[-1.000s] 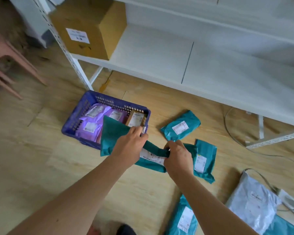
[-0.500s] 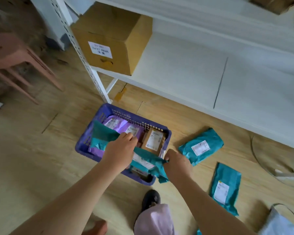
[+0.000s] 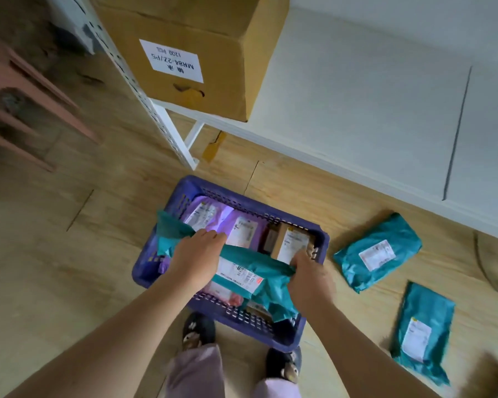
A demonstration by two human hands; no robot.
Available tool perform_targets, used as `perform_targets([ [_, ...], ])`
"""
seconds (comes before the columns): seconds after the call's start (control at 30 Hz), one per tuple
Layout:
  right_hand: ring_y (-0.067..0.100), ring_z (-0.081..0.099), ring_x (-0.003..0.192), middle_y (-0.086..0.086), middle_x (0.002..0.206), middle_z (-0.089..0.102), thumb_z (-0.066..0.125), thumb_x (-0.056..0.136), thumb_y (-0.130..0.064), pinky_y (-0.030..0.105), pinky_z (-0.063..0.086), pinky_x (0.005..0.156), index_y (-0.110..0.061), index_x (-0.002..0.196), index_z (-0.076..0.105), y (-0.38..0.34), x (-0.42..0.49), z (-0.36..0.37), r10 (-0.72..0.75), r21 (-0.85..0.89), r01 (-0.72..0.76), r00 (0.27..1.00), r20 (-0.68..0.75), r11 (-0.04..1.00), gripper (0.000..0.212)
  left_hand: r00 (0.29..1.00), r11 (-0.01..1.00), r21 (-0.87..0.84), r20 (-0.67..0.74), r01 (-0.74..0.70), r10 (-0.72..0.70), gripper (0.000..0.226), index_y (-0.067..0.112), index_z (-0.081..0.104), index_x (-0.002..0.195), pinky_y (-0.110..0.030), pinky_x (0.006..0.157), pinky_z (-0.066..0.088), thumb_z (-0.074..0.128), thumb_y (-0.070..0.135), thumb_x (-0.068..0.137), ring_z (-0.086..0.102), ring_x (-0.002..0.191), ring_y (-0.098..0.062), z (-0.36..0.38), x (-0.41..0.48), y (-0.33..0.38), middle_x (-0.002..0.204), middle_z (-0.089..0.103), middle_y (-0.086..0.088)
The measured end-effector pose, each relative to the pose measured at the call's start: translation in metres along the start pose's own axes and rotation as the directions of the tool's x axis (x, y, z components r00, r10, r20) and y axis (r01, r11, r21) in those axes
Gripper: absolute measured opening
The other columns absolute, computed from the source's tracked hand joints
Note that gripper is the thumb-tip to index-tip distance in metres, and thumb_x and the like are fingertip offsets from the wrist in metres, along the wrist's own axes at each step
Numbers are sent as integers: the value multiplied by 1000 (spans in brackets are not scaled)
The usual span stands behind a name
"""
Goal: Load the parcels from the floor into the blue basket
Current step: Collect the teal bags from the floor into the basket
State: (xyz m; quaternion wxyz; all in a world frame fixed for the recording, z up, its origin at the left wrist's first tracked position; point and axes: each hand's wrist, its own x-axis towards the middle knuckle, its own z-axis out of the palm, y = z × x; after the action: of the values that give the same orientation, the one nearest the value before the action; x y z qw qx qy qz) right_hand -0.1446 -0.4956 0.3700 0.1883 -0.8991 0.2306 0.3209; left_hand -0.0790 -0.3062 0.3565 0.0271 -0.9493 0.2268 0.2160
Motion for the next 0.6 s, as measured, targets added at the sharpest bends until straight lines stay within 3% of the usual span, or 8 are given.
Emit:
perform_targets([
  [0.17,25,55,79,7,90,59,40,92,-6,26,37,59,-18,114,49,-22,40,55,41,39,-42,999,17,998,26,996,997,-33,59,-65,67,23,17,46,116,-27,67,40,39,10,96,52,106,-16,56,34,-46,109,56,3],
  [0.23,25,58,80,6,87,58,40,92,-6,27,39,59,-18,114,49,-31,55,82,69,53,-70,997,33,996,27,992,995,-73,99,-73,80,26,17,47,119,-30,72,46,38,10,96,53,105,-16,80,47,-64,111,58,3],
  [0.33,26,62,91,8,101,63,40,90,-4,27,46,65,-19,117,51,-44,76,122,110,61,-114,991,78,992,34,984,996,-66,158,-67,77,29,17,48,122,-34,79,53,38,11,96,55,106,-17,118,62,-91,113,59,0],
  [0.4,27,63,94,9,104,65,41,89,-4,28,49,68,-20,119,52,-51,89,147,107,45,-112,989,101,993,36,981,998,-29,181,-59,63,29,17,49,122,-36,81,54,40,11,95,56,107,-18,143,70,-105,114,59,-1],
  [0.5,26,63,97,8,108,65,41,90,-4,26,41,65,-19,121,52,-58,109,177,105,25,-109,987,118,994,36,971,996,39,228,-83,72,24,17,52,116,-35,78,52,42,12,95,58,106,-18,175,83,-121,111,62,0],
  [0.6,27,61,102,8,115,61,41,87,0,31,46,72,-21,128,46,-60,127,202,116,70,-122,990,86,990,46,963,994,73,262,-85,63,21,17,53,114,-35,74,49,43,14,95,61,105,-20,196,100,-125,112,64,-1],
])
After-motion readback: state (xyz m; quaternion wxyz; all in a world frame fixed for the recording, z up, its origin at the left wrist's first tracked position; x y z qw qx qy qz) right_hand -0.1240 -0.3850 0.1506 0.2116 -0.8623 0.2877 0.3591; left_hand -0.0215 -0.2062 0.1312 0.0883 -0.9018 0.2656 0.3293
